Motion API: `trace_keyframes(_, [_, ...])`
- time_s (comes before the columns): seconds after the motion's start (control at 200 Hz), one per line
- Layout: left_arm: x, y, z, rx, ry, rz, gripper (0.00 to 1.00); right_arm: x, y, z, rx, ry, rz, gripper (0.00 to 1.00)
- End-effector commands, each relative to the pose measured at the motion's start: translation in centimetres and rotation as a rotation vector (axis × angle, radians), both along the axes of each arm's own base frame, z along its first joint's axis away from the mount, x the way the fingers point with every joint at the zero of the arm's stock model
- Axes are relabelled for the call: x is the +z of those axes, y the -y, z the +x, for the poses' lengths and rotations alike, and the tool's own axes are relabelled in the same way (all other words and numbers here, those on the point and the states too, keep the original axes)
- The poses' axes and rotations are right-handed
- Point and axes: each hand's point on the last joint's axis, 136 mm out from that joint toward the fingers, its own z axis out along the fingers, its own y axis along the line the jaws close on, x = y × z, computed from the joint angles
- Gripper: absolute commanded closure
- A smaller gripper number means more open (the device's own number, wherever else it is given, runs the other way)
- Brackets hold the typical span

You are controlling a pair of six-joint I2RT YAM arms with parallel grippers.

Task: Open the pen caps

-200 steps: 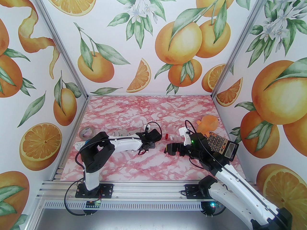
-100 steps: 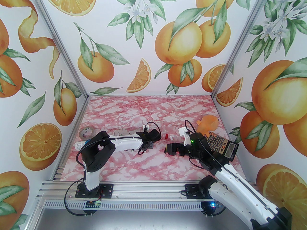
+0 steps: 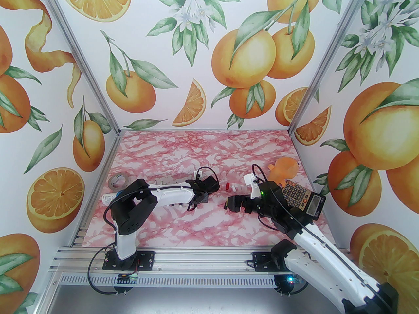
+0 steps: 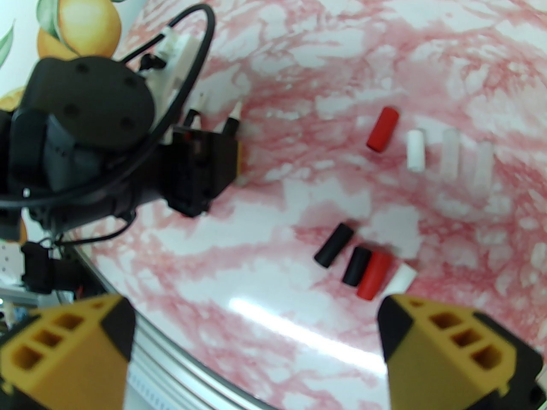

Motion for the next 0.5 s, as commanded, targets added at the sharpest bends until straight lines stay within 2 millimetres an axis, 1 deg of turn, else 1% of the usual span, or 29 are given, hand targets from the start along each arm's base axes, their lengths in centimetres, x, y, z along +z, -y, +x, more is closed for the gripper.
trace_keyframes(0.0, [0.0, -0.5, 0.3, 0.007, -0.008, 0.030, 0.71, -0.1, -0.1, -0.1, 0.008, 0.008, 0.001, 0.00])
trace_keyframes(0.165, [1.8, -0.2, 0.6, -0.009, 0.013, 0.018, 0.71, -0.1, -0.2, -0.1, 0.010, 0.000, 0.004, 0.00])
trace_keyframes(0.295, [3.8, -0.1, 0.8, -0.022, 0.040, -0.001, 0.71, -0.1, -0.2, -0.2, 0.011, 0.000, 0.010, 0.00])
trace_keyframes(0.395, [5.4, -0.2, 0.8, -0.038, 0.067, -0.016, 0.69, 0.3, -0.2, -0.1, 0.007, 0.011, 0.012, 0.00])
trace_keyframes(0.415, [5.9, -0.2, 0.9, -0.041, 0.075, -0.024, 0.68, 0.3, -0.2, -0.1, 0.005, 0.013, 0.012, 0.00])
trace_keyframes(0.435, [6.4, -0.2, 0.8, -0.046, 0.082, -0.031, 0.63, 0.4, -0.1, 0.0, 0.004, 0.016, 0.011, 0.00])
trace_keyframes(0.47, [7.1, -0.2, 0.8, -0.055, 0.095, -0.045, 0.61, 0.6, -0.1, 0.1, 0.000, 0.022, 0.011, 0.00])
trace_keyframes(0.495, [7.7, -0.2, 0.8, -0.063, 0.106, -0.056, 0.58, 0.6, 0.0, 0.1, -0.002, 0.023, 0.009, 0.00])
